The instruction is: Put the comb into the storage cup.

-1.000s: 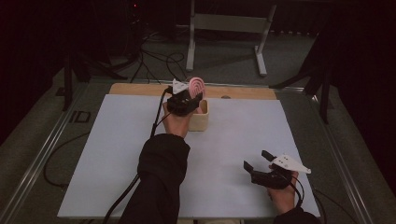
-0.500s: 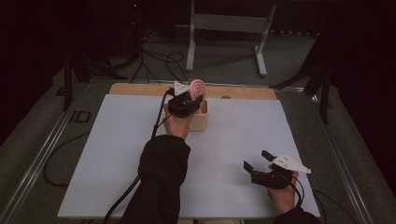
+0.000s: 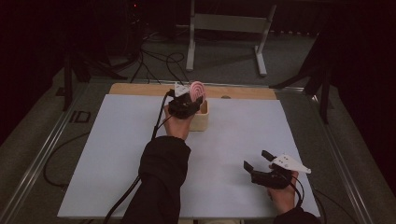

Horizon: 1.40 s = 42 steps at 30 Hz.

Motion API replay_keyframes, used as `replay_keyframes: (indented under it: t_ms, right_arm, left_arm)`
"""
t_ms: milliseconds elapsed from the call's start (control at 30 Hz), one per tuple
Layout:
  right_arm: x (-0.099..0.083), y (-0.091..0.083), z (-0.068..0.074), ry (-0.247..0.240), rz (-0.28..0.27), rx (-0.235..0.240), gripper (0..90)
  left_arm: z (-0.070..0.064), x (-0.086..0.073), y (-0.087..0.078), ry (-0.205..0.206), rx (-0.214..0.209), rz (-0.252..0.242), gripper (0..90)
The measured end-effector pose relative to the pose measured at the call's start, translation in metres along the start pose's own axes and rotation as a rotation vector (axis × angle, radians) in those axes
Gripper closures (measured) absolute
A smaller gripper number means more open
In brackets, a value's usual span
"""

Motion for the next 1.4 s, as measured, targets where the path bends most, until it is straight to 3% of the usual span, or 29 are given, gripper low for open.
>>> replay_keyframes:
  t_ms: [1400]
  right_arm:
    - [0.0,0.0007,0.0001,-0.002,0.003,0.001,10.1]
  left_arm:
    - [0.0033,-0.0044,0.0048,0.005,0.0,0.022,64.1]
Point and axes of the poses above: each handheld gripper's, and its own axes: y roughly forward along the jaws, x roughly out of its top, z roughly to its left, the point moved 4 cm from there along y, roughly forward along the jaws, and after that the axes turned 13 degrees about z, right-handed, at the moved point
